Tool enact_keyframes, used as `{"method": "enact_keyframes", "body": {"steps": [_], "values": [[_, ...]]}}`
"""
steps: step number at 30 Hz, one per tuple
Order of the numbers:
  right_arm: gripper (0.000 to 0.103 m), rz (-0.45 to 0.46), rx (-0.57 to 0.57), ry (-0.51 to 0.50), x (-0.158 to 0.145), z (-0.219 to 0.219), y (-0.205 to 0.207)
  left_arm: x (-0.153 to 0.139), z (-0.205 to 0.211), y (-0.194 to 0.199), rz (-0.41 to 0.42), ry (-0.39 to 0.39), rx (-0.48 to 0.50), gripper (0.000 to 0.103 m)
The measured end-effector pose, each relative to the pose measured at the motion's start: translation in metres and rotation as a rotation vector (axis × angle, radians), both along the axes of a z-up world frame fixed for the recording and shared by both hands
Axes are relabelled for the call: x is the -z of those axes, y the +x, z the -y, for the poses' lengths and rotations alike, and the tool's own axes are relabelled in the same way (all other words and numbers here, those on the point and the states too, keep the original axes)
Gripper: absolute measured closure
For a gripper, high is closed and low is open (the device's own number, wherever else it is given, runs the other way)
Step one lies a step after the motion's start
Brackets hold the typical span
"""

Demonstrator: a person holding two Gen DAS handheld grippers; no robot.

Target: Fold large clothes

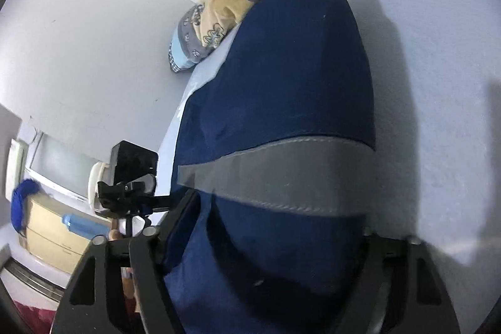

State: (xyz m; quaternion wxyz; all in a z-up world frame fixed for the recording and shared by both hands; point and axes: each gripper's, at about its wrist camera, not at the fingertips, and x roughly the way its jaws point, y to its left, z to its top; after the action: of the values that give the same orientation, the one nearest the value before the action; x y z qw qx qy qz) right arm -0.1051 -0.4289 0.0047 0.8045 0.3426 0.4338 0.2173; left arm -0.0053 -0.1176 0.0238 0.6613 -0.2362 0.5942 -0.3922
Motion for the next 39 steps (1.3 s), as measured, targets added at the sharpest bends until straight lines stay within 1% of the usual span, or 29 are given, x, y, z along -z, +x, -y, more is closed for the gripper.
{"method": "enact_keyframes", "body": {"steps": [1,2,3,5,7,10,13,17,20,21,22,23,24,26,27,28,29,30,32,34,35,36,37,38,39], "values": [[0.069,0.008,-0.004,-0.005,-0.003,0.001,-0.002,-0.005,0.006,-0.003,0.038,0.070,0.010,0.037],[0.074,0.024,0.007,-0.005,-0.007,0.003,-0.005,-0.010,0.007,-0.005,0.065,0.136,0.001,0.054],[0.075,0.032,0.019,-0.038,-0.012,0.000,-0.010,-0.013,0.007,-0.007,0.068,0.147,-0.014,0.059],[0.077,0.047,0.017,-0.106,-0.020,-0.008,-0.016,-0.019,0.009,-0.012,0.088,0.154,-0.015,0.063],[0.077,0.060,0.026,-0.129,-0.027,-0.011,-0.025,-0.026,0.012,-0.018,0.109,0.160,-0.009,0.066],[0.077,0.071,0.029,-0.139,-0.041,-0.009,-0.038,-0.039,0.019,-0.031,0.122,0.152,0.002,0.066],[0.077,0.064,0.031,-0.148,-0.057,-0.001,-0.058,-0.048,0.034,-0.055,0.121,0.142,0.039,0.066],[0.077,0.047,0.032,-0.179,-0.078,0.027,-0.092,-0.053,0.066,-0.091,0.122,0.139,0.109,0.066],[0.077,0.033,0.051,-0.210,-0.085,0.052,-0.115,-0.053,0.094,-0.112,0.153,0.161,0.142,0.066],[0.077,0.031,0.063,-0.242,-0.084,0.060,-0.120,-0.051,0.103,-0.116,0.165,0.178,0.149,0.066],[0.076,0.024,0.074,-0.283,-0.080,0.066,-0.122,-0.047,0.114,-0.119,0.178,0.214,0.153,0.065],[0.073,0.007,0.092,-0.319,-0.074,0.072,-0.120,-0.041,0.124,-0.118,0.186,0.268,0.148,0.063],[0.063,-0.037,0.122,-0.325,-0.061,0.083,-0.116,-0.037,0.129,-0.116,0.187,0.294,0.141,0.053],[0.046,-0.170,0.186,-0.293,-0.029,0.107,-0.111,-0.034,0.134,-0.110,0.159,0.314,0.129,0.044],[0.046,-0.216,0.203,-0.226,-0.021,0.117,-0.113,-0.036,0.133,-0.109,0.155,0.319,0.124,0.044],[0.046,-0.213,0.217,-0.193,-0.024,0.122,-0.116,-0.042,0.130,-0.108,0.168,0.337,0.112,0.043],[0.044,-0.198,0.234,-0.221,-0.035,0.124,-0.123,-0.046,0.126,-0.109,0.181,0.354,0.106,0.043],[0.043,-0.184,0.245,-0.272,-0.046,0.125,-0.132,-0.051,0.120,-0.112,0.196,0.369,0.101,0.043],[0.043,-0.156,0.266,-0.313,-0.062,0.128,-0.152,-0.060,0.100,-0.121,0.248,0.399,0.066,0.043],[0.043,-0.077,0.310,-0.383,-0.081,0.123,-0.183,-0.066,0.085,-0.134,0.311,0.452,0.030,0.043],[0.046,-0.038,0.310,-0.408,-0.089,0.117,-0.193,-0.073,0.079,-0.146,0.362,0.482,0.003,0.043],[0.054,0.012,0.304,-0.447,-0.100,0.104,-0.213,-0.078,0.082,-0.156,0.403,0.495,-0.013,0.043],[0.059,0.047,0.293,-0.469,-0.105,0.093,-0.222,-0.086,0.079,-0.174,0.456,0.497,-0.015,0.043],[0.071,0.081,0.269,-0.497,-0.110,0.075,-0.226,-0.093,0.078,-0.189,0.498,0.498,-0.029,0.043],[0.076,0.107,0.248,-0.534,-0.112,0.059,-0.235,-0.099,0.079,-0.204,0.539,0.494,-0.046,0.043]]}}
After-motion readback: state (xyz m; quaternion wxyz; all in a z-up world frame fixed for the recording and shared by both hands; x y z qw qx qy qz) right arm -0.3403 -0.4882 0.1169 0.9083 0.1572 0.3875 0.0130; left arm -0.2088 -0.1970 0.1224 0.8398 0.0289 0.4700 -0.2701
